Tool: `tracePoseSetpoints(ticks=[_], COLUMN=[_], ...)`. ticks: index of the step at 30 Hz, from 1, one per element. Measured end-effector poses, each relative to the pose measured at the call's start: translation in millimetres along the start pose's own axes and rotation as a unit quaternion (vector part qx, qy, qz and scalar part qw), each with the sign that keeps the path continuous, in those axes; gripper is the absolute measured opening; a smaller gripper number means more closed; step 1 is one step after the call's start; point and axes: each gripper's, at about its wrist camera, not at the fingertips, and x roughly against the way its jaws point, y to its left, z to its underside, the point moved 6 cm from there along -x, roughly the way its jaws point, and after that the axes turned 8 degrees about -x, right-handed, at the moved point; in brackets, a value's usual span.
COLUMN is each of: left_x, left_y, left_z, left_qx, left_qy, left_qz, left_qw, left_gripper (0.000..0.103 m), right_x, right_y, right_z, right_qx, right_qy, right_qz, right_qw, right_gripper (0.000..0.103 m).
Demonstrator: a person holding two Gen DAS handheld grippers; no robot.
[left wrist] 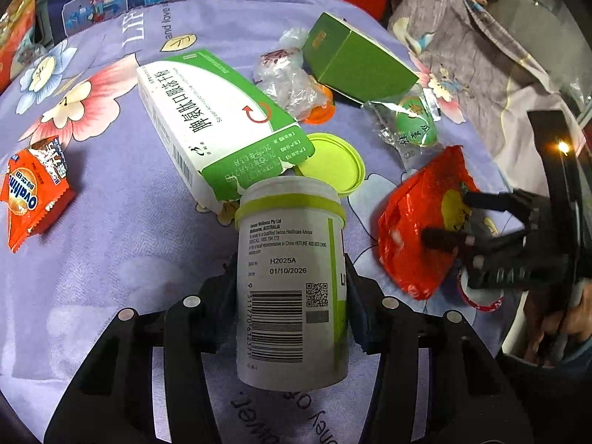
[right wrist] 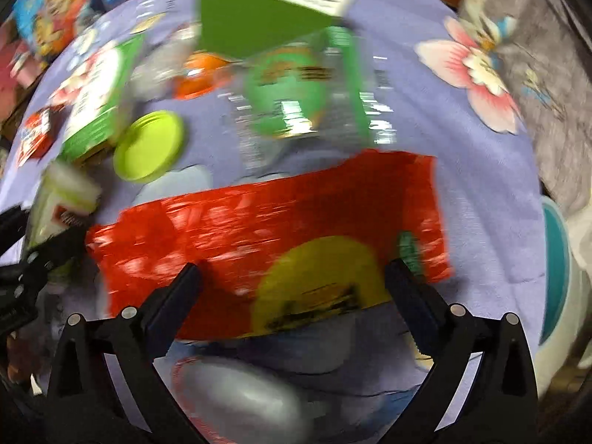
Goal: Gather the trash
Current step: 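Grasp the white pill bottle with left tool while right tool reaches red wrapper, then lift red wrapper with right tool while left tool carries pill bottle toward bin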
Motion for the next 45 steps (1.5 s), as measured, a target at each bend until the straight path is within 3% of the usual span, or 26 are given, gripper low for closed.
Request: tracePoseSetpoints(ticks=[1, 2, 3, 4, 5, 13, 14, 15, 17, 25, 31, 35, 37, 39, 45], left_x=[-1, 0, 0, 1, 3, 9, 9, 10, 10, 6, -1, -3, -3, -3, 6], left_y=[-1, -2, -2, -1, -1, -17, -21, -26, -31, -26, -22, -20, -20, -21, -16], left_z=[0, 0, -1, 0, 1, 3, 3, 2, 2, 2, 3, 1, 0, 0, -5], left_qx=[0.002, 0.004, 0.006, 0.006, 0.007, -0.014, -0.020, -0.025, -0.029, -0.022, -0.025, -0.021, -0.020, -0.020, -0.007], left_qy=[0.000, 0.000, 0.000, 0.000, -0.001, -0.001, -0.002, -0.004, -0.004, 0.004, 0.016, 0.011, 0.008, 0.007, 0.001], left_qz=[0.000, 0.001, 0.001, 0.000, -0.001, 0.014, 0.018, 0.021, 0.026, 0.033, 0.042, 0.057, 0.061, 0.062, 0.047], left_qw=[1.0000, 1.0000, 1.0000, 1.0000, 1.0000, 0.9998, 0.9996, 0.9995, 0.9992, 0.9992, 0.9987, 0.9981, 0.9979, 0.9978, 0.9989], left_gripper=[0.051, 0.051, 0.051, 0.051, 0.051, 0.051, 0.051, 0.051, 0.051, 0.051, 0.051, 0.051, 0.051, 0.051, 0.051], right_x=[2, 4, 7, 10, 11, 23, 28, 32, 39, 30, 19, 13, 10, 8, 30], right_y=[12, 22, 29, 31, 30, 11, 6, 1, -10, -40, -10, 13, 22, 25, 29], right_z=[3, 6, 6, 5, 3, 5, 5, 2, 3, 18, 2, -11, -16, -18, -25], right_qx=[0.019, 0.034, 0.040, 0.039, 0.029, -0.028, -0.040, -0.049, -0.062, -0.118, -0.102, -0.087, -0.079, -0.075, -0.063], right_qy=[-0.003, -0.002, -0.008, -0.010, -0.004, 0.016, 0.013, 0.011, 0.001, 0.034, 0.019, 0.011, 0.008, 0.007, -0.019], right_qz=[-0.009, -0.014, -0.021, -0.025, -0.037, -0.093, -0.095, -0.094, -0.087, -0.100, -0.115, -0.128, -0.133, -0.128, -0.126], right_qw=[1.000, 0.999, 0.999, 0.999, 0.999, 0.995, 0.995, 0.994, 0.994, 0.987, 0.988, 0.988, 0.988, 0.989, 0.990], right_gripper=[0.085, 0.072, 0.045, 0.032, 0.005, 0.009, 0.021, 0.042, 0.053, 0.053, 0.057, 0.052, 0.040, 0.012, 0.004])
